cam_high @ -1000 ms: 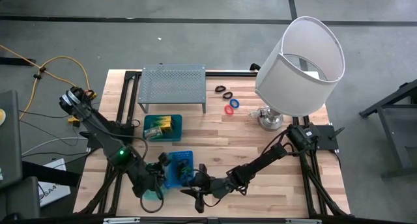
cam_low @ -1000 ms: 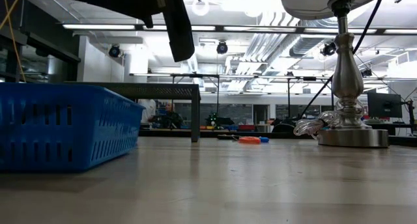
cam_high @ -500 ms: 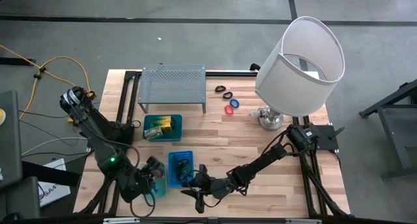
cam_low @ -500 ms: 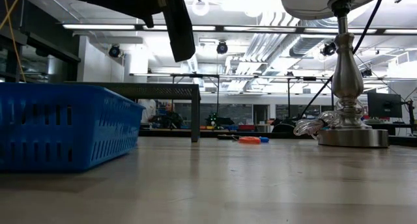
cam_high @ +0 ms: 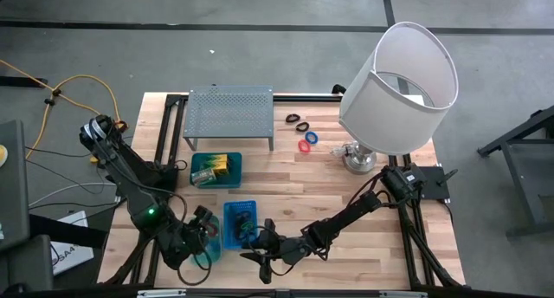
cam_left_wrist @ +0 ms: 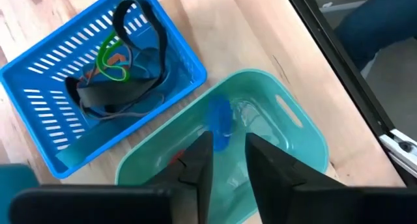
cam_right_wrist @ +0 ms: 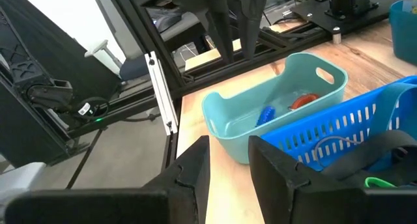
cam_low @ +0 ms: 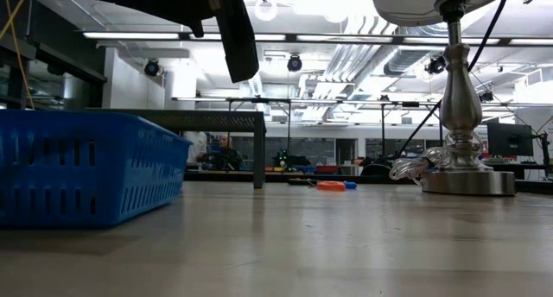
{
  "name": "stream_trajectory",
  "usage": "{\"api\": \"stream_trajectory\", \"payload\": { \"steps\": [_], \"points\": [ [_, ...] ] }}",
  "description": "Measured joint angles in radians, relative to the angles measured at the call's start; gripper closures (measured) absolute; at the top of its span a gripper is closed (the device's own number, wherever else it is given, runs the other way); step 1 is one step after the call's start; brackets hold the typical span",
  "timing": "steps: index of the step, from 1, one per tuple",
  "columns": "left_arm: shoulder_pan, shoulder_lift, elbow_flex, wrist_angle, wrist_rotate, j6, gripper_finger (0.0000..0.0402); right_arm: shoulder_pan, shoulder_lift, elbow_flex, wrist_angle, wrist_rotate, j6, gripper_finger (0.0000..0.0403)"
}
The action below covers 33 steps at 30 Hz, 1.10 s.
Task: Pick & Place Office Desk Supplies
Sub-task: Put the bottom blue spring keychain into the green bin, then put the orange spring keychain into the green bin
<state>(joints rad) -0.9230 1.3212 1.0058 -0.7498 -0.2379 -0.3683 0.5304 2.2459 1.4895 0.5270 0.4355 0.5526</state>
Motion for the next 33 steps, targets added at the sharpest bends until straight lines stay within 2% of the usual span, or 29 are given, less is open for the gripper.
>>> {"api": "stream_trajectory", "payload": {
  "steps": [6,19,21,25,27,33],
  "points": [
    [0.0,0.0,0.0,0.0,0.0,0.0,0.0285,0.001,0.0,0.0,0.0,0.0,0.0,0.0309],
    [0.0,0.0,0.0,0.001,-0.003,0.001,0.0281,0.001,0.0,0.0,0.0,0.0,0.0,0.0309],
    [0.0,0.0,0.0,0.002,-0.037,0.011,0.0281,0.0,0.0,0.0,0.0,0.006,0.0,0.0309],
    [0.003,0.001,-0.001,0.008,-0.169,0.035,0.0281,-0.008,0.0,0.0,0.0,0.016,0.0,0.0309],
    [0.009,0.001,-0.001,0.021,-0.207,0.058,0.0281,-0.017,0.0,0.0,0.0,0.048,0.0,0.0309],
    [0.033,0.001,-0.001,0.058,-0.21,0.092,0.0281,-0.055,0.0,0.0,-0.005,0.211,-0.007,0.0309]
  ]
}}
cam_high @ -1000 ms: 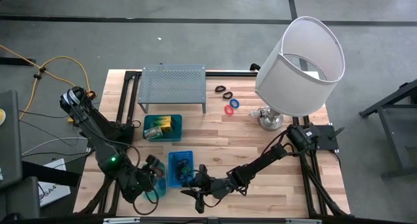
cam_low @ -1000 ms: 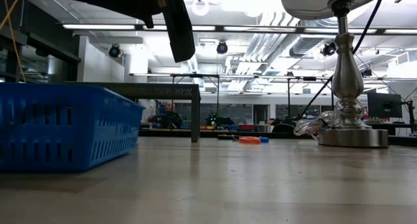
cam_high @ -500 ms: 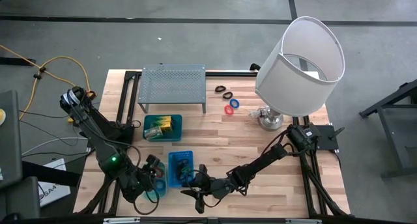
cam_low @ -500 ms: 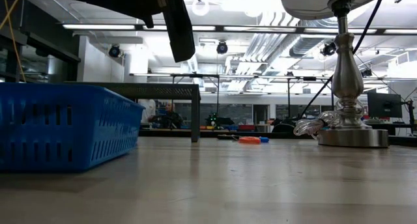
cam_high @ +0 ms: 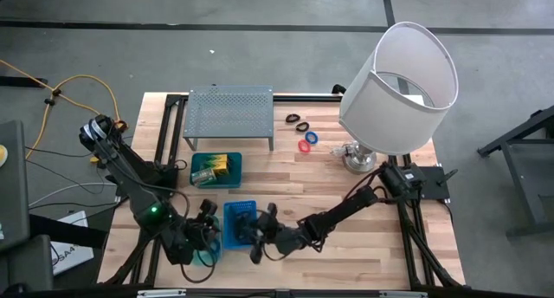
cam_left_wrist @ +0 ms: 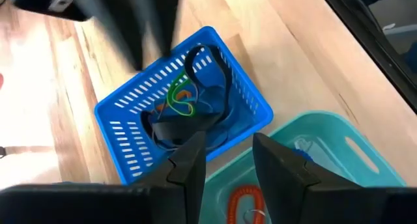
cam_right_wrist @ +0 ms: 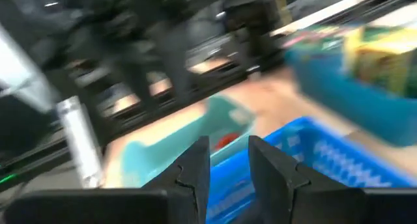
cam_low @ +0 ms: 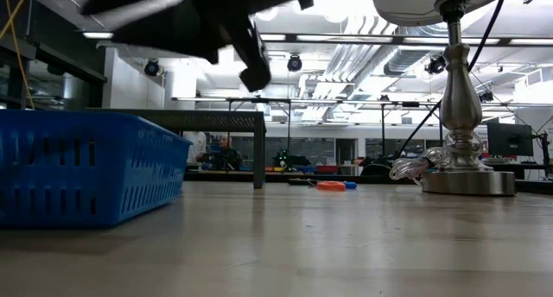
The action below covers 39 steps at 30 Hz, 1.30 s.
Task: Pick & Place Office Desk Supplies
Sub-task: Put the orange spring keychain into the green bin
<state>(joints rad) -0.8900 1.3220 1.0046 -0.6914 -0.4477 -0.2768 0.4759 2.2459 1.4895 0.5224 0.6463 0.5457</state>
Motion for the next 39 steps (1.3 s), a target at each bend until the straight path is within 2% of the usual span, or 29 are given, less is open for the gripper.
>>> {"api": "stream_trajectory", "payload": {
  "steps": [6,19,24,28,39],
  "points": [
    [0.007,0.0,0.0,0.0,0.0,0.0,0.0281,-0.041,0.0,0.0,-0.146,0.183,0.039,0.0309],
    [0.006,0.0,0.0,-0.001,0.003,0.0,0.0281,-0.078,0.0,0.0,-0.678,0.395,0.394,0.0309],
    [0.006,0.0,0.0,-0.001,0.003,0.0,0.0281,-0.104,0.0,0.0,-0.873,0.393,0.545,0.0309],
    [0.006,0.0,0.0,-0.001,0.003,0.0,0.0281,-0.138,0.0,0.0,-0.971,0.359,0.606,0.0309],
    [0.006,0.0,0.0,-0.001,0.003,-0.006,0.0281,-0.218,0.0,0.0,-0.989,0.293,0.61,0.0309]
  ]
}}
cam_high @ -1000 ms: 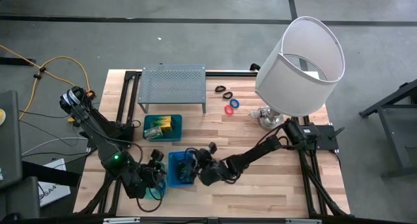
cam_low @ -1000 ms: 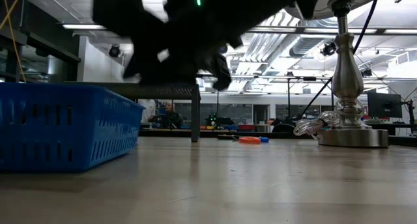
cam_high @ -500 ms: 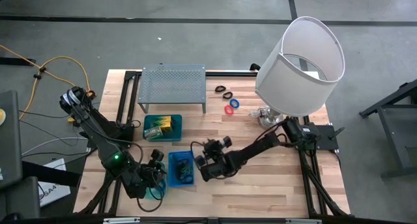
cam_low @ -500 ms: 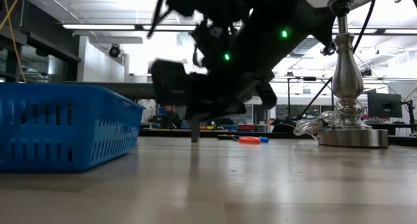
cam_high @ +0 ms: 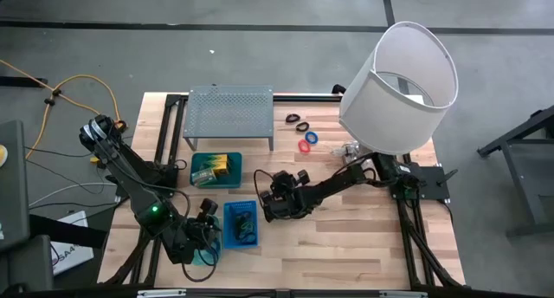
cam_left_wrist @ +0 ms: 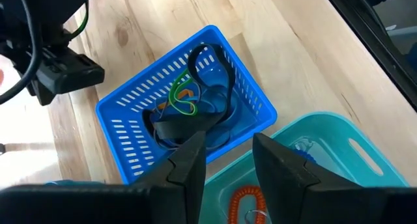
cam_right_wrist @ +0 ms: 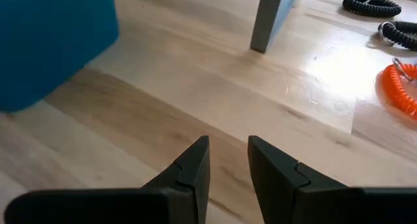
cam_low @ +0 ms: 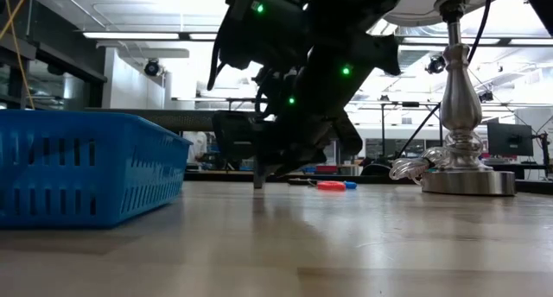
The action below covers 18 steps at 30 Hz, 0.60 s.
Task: Pick & Place Office Desk Supplies
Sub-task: Put the orange spring keychain into the green bin
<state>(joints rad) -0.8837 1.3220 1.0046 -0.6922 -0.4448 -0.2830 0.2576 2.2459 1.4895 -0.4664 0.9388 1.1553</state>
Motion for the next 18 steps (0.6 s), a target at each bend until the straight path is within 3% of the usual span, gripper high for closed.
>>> {"api": "stream_trajectory", "payload": {
  "steps": [7,14,18],
  "points": [
    [0.0,0.0,0.0,0.004,0.0,-0.002,0.0281,-0.043,0.0,0.0,0.006,-0.012,0.0,0.0309],
    [0.0,0.0,0.0,0.005,0.0,-0.002,0.0281,-0.132,0.0,0.0,0.006,-0.144,-0.06,0.0309],
    [0.0,0.0,0.0,0.005,0.0,-0.002,0.0281,-0.17,0.0,0.0,-0.003,-0.16,-0.113,0.0309]
  ]
}}
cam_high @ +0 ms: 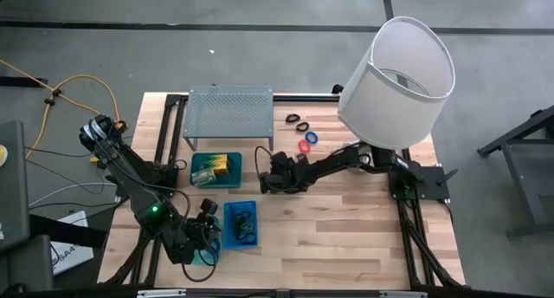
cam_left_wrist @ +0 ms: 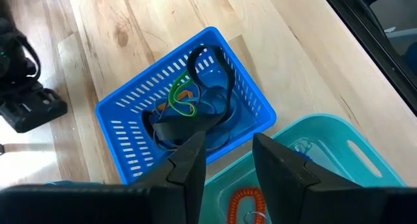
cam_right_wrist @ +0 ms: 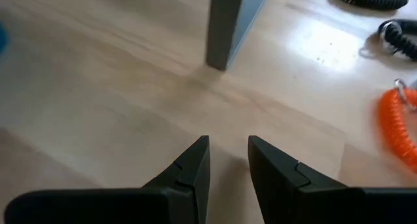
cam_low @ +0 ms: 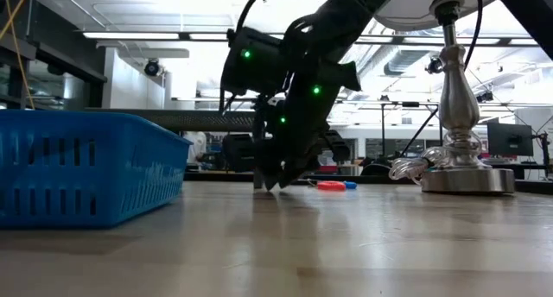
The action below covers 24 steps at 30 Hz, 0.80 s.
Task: Pick & Place Office Desk Supplies
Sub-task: Put the orange spring keychain into the green bin
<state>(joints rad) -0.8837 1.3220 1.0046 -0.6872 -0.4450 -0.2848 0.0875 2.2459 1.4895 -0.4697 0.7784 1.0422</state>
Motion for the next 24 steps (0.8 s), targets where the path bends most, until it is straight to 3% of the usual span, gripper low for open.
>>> {"api": "stream_trajectory", "payload": {
  "steps": [12,24],
  "points": [
    [0.0,0.0,0.0,0.0,-0.001,0.0,0.0281,-0.071,0.0,0.001,-0.038,0.009,0.032,0.0309],
    [0.0,0.0,0.0,0.012,0.002,0.0,0.0281,-0.082,0.0,0.0,-0.079,0.087,0.088,0.0309]
  ]
}}
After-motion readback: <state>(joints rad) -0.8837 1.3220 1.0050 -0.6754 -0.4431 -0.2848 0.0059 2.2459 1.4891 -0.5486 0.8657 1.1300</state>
